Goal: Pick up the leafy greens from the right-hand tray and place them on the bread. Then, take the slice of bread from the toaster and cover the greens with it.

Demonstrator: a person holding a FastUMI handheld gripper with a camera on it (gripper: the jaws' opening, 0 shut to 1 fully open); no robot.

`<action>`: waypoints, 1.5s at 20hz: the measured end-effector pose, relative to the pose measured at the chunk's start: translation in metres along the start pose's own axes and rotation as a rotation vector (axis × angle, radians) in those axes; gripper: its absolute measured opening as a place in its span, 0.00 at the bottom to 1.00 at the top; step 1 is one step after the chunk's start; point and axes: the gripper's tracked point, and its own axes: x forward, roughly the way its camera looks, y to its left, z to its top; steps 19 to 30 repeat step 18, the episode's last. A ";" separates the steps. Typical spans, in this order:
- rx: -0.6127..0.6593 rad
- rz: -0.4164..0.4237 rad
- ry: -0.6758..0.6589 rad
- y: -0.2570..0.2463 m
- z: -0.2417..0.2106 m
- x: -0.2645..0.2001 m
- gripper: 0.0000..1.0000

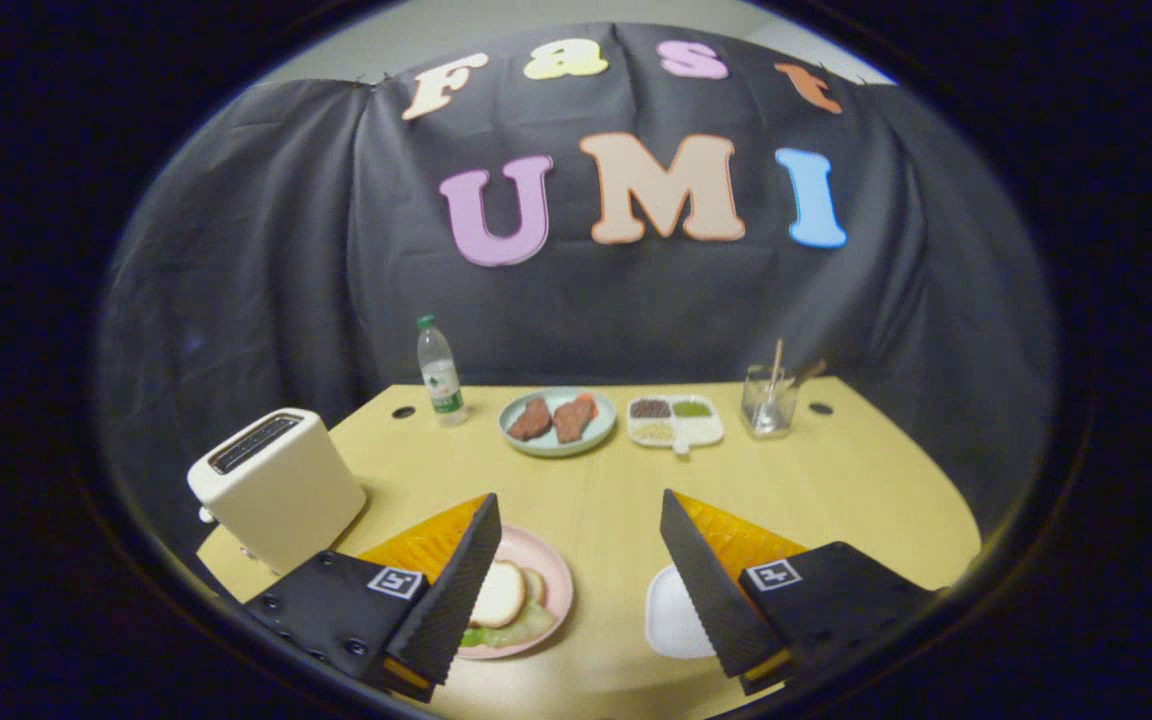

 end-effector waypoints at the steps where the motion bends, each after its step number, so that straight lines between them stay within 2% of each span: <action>1: -0.032 -0.027 -0.044 -0.007 0.015 -0.005 1.00; 5: -0.093 -0.130 -0.176 -0.024 0.054 -0.020 1.00; 12: 0.015 -0.176 -0.217 -0.036 0.061 -0.026 1.00; 18: 0.008 -0.183 -0.270 -0.037 0.075 -0.031 1.00; 30: 0.008 -0.183 -0.270 -0.037 0.075 -0.031 1.00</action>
